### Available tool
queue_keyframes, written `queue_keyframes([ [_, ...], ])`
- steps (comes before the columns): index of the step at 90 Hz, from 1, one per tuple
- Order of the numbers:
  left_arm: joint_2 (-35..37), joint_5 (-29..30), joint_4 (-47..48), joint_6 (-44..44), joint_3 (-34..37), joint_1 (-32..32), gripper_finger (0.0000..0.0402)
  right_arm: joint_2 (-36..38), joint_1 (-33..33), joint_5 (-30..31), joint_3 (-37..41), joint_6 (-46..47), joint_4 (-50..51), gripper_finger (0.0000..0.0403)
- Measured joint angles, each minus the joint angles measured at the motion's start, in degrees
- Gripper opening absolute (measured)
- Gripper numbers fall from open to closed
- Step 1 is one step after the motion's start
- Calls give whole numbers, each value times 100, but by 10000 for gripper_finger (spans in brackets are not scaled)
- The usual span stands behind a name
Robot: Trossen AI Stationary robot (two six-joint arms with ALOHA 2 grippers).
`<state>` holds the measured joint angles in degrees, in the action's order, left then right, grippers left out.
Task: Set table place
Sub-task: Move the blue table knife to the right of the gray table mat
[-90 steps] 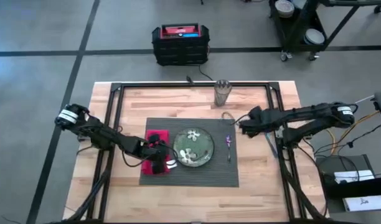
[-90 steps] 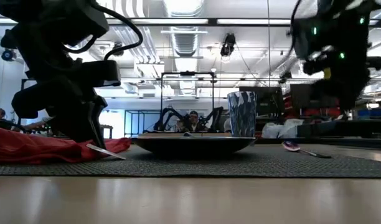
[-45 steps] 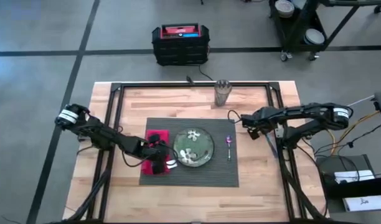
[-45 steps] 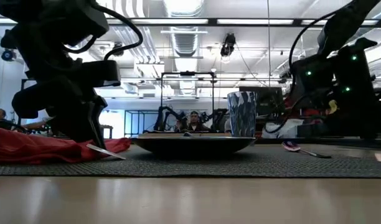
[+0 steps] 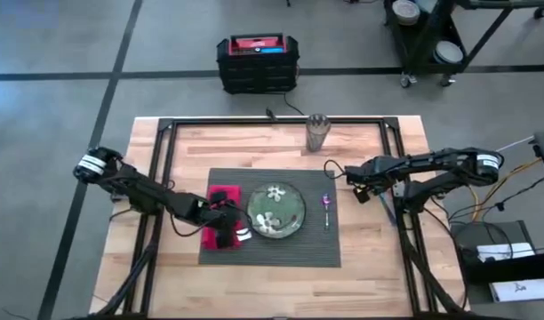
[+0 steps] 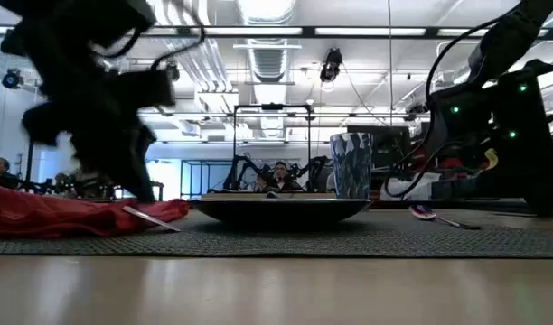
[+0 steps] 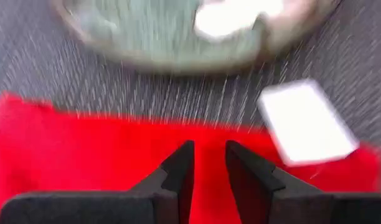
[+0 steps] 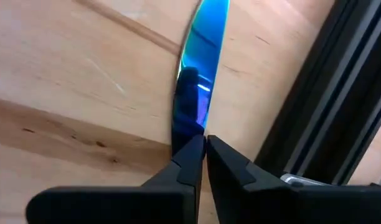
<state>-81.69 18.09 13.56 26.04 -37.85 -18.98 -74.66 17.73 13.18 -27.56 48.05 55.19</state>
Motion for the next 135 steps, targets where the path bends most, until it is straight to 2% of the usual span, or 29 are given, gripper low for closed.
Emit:
queue_keyframes([
  [13, 174, -9, -196, -66, -309, -38, 77, 14, -155, -226, -69, 42, -55, 13],
  [23, 153, -372, -652, -253, -372, -101, 77, -2, -405, -394, -112, 303, -99, 13],
  [52, -947, -1035, -1965, -402, -360, -159, 77, -3, -1360, -1083, -247, 1388, -205, 13],
  [77, -1771, -1375, -2069, -455, -756, -204, 77, -9, -2399, -1315, -285, 2538, -243, 13],
  [97, -2047, -1247, -2086, -456, -865, -225, 77, -5, -3308, -1496, -298, 3591, -748, 14],
  [112, -2061, -752, -2055, -456, -842, -233, 77, -30, -3809, -1474, -307, 4235, -1188, 14],
  [123, -2061, -297, -1981, -452, -799, -201, 77, -34, -4047, -1430, -300, 4475, -1529, 14],
  [135, -2055, -191, -1852, -355, -762, -194, 77, -40, -4176, -1355, -308, 4475, -1713, 14],
])
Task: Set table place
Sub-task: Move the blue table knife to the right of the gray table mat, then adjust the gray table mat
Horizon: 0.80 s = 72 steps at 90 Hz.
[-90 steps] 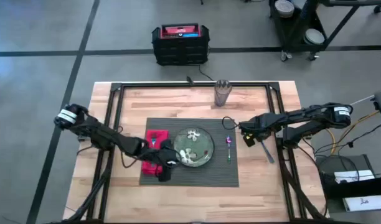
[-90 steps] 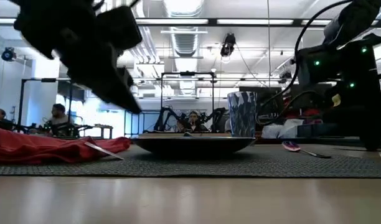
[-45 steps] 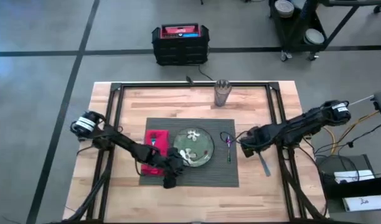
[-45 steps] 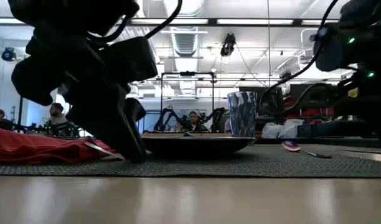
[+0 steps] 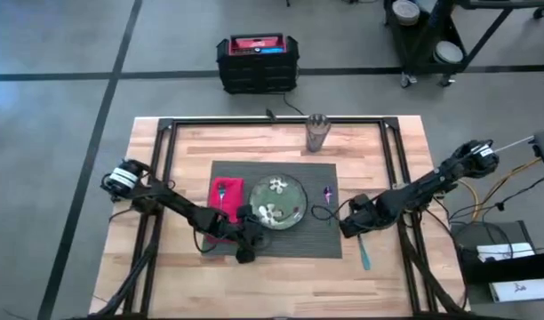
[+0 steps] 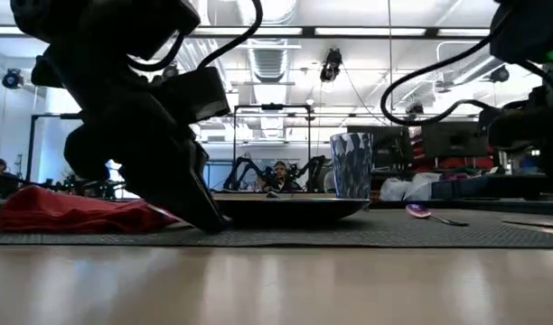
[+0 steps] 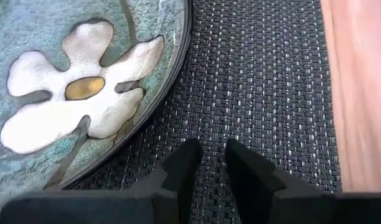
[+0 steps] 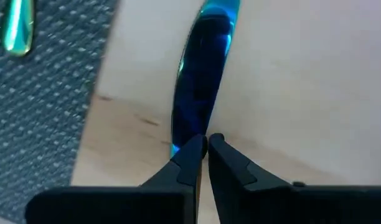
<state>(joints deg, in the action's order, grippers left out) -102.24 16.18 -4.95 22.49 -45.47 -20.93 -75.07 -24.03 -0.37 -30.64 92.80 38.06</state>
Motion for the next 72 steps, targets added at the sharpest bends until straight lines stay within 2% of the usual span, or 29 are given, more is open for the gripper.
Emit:
queue_keyframes([
  [11, 25, 1, 50, 56, 5, 1, 77, 74, -9, 212, -215, -271, 308, 14],
  [25, 184, -1, 189, 81, 26, 4, 77, 253, -15, 935, -710, -875, 350, 14],
  [29, 212, -4, 192, 94, 28, 4, 77, 235, -48, 1034, -785, -1197, 89, 14],
  [37, 262, -16, 233, 91, 39, 4, 77, 132, -149, 1055, -815, -1802, -1079, 14],
  [50, 264, -19, 253, 95, 39, 4, 77, -545, -271, 1051, -779, -2417, -2437, 14],
  [61, 264, -33, 341, 138, 32, -4, 77, -1311, -258, 758, -870, -2582, -2511, 14],
  [72, 279, -47, 477, 285, 26, -35, 77, -1781, -263, 749, -1053, -2803, -2566, 13],
])
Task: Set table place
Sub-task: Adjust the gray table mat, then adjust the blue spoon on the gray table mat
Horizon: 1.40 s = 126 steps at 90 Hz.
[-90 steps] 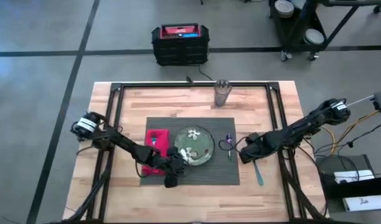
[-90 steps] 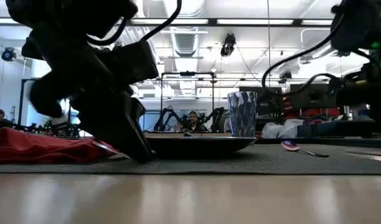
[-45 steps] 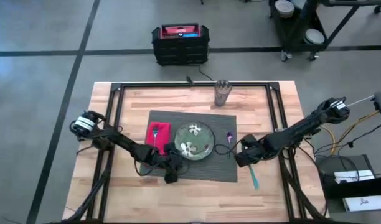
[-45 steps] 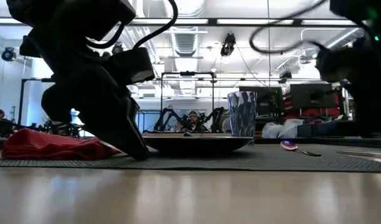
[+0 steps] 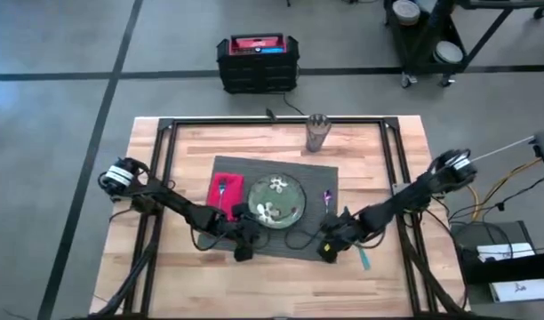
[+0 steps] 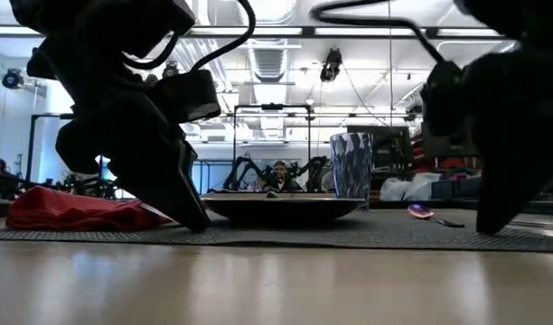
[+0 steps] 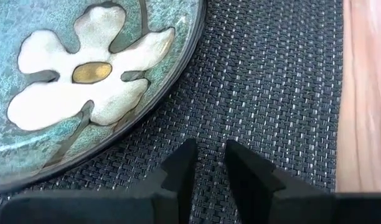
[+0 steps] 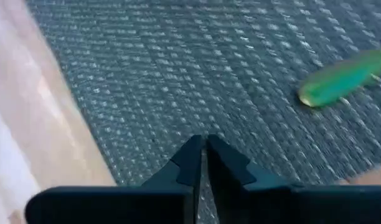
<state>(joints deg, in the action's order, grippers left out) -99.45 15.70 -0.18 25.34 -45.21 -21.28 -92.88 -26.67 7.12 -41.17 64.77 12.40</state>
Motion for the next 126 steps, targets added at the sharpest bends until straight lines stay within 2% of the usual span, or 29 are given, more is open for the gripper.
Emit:
queue_keyframes([
  [18, 44, 28, 386, 235, -17, -50, 77, -307, 323, 123, -217, -539, -38, 13],
  [42, 116, 187, 830, 274, -15, -52, 77, -264, 832, 314, -269, -1177, 88, 13],
  [60, 361, 342, 1507, 197, -4, -48, 77, -216, 890, 258, -264, -1295, 70, 13],
  [83, 556, 337, 1545, 70, 16, -46, 77, -120, 878, 183, -252, -1298, 119, 13],
  [94, 785, 333, 1540, 60, -151, -55, 77, 310, 869, 49, -212, -1342, 299, 14],
  [104, 1003, 345, 1472, -60, -434, -55, 77, 1086, 859, 45, -244, -1316, 645, 14],
  [115, 1057, 355, 1290, -231, -735, -55, 77, 1911, 754, 99, -240, -917, 1881, 14],
  [126, 884, 374, 698, -437, -820, -55, 77, 2465, 495, 569, -211, -100, 3368, 14],
])
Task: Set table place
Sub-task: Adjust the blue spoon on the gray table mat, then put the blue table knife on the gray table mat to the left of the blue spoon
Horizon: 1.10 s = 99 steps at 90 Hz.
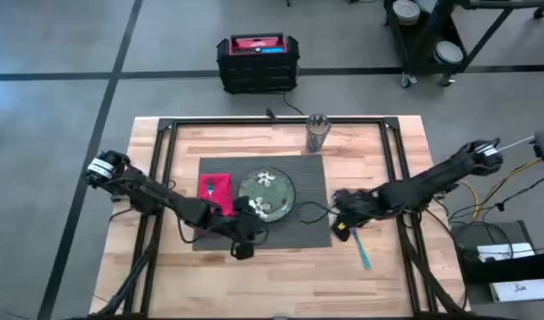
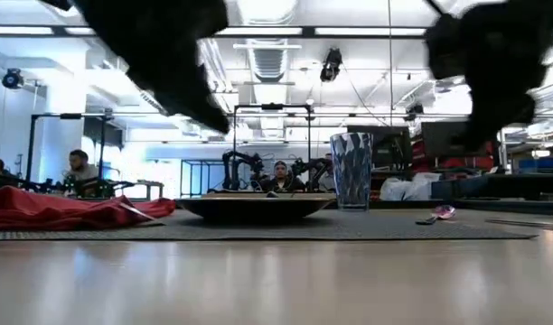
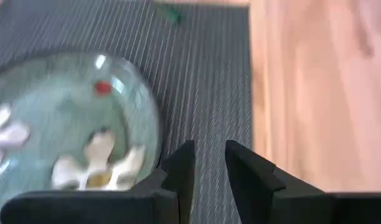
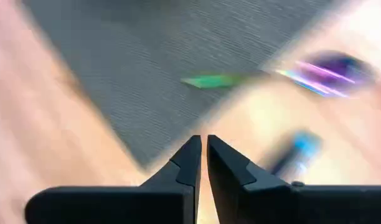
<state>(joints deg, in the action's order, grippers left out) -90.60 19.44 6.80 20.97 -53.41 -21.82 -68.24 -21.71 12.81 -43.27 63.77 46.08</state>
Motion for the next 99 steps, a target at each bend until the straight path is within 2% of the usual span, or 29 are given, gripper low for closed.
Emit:
queue_keyframes([
  [8, -241, -54, -322, -96, 0, 0, 77, 103, -197, 375, 170, 629, 453, 14],
  [18, -577, -55, -574, -94, -4, 0, 77, -7, -217, 569, 493, 831, -16, 14],
  [31, -1000, -95, -690, -101, -1, 0, 77, -517, 139, 984, 802, 560, -483, 14],
  [58, -1436, -207, -769, -94, 0, -9, 77, -1504, 840, 918, 827, -324, -921, 13],
  [76, -1589, -191, -826, -97, -4, -13, 77, -1582, 1056, 1013, 795, -710, -1178, 13],
  [88, -1589, -195, -854, -96, 15, -11, 77, -1573, 1187, 1532, 718, -894, -1568, 13],
  [99, -1589, -195, -876, -112, 20, -11, 77, -1638, 1314, 1430, 720, -1526, -2270, 13],
])
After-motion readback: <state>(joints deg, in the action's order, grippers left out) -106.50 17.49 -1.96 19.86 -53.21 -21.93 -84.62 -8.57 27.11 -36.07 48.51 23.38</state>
